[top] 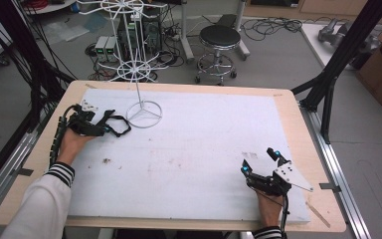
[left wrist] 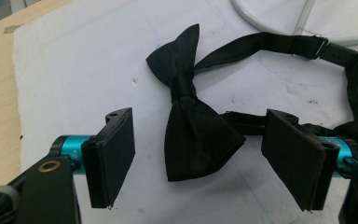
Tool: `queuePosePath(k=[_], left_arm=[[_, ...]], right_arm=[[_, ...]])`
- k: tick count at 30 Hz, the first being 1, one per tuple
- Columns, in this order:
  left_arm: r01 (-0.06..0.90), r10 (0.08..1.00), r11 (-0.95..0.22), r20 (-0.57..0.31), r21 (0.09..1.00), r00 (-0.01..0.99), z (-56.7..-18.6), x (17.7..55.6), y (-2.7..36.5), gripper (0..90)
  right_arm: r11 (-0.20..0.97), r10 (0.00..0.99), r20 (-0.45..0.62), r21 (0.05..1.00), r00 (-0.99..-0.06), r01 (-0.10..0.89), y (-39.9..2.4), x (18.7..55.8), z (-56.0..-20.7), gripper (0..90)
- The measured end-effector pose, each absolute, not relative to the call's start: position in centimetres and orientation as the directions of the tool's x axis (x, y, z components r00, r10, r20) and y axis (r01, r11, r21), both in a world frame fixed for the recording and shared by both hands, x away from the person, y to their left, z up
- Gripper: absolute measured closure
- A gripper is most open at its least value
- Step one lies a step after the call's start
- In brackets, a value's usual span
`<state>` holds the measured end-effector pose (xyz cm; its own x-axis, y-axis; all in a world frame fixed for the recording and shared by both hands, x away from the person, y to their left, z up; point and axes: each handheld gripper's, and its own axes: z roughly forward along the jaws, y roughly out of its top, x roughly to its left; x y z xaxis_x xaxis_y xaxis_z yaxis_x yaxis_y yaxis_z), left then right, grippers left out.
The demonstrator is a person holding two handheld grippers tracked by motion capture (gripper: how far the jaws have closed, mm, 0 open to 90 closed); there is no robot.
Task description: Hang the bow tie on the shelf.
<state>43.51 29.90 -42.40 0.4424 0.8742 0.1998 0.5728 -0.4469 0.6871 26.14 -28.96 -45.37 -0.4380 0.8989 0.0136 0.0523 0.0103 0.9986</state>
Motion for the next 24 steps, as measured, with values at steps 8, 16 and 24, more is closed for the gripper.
queuePosePath(k=[8, 16, 24], left_arm=[[0.584, 0.874, -0.458, 0.221, 0.67, 0.432, -42.62, 43.54, 29.51, 33.4], [0.598, 0.873, -0.461, 0.213, 0.656, 0.439, -42.89, 43.57, 29.32, 44.0], [0.605, 0.873, -0.457, 0.199, 0.652, 0.445, -42.92, 43.53, 29.14, 57.9]], right_arm=[[0.007, 0.9, 0.017, 0.998, -0.436, 0.055, -28.97, 26.13, -45.37, 3.1], [0.006, 0.899, 0.018, 0.999, -0.437, 0.054, -28.97, 26.11, -45.37, 3.1], [0.005, 0.899, 0.019, 0.998, -0.437, 0.055, -28.98, 26.08, -45.37, 3.1]])
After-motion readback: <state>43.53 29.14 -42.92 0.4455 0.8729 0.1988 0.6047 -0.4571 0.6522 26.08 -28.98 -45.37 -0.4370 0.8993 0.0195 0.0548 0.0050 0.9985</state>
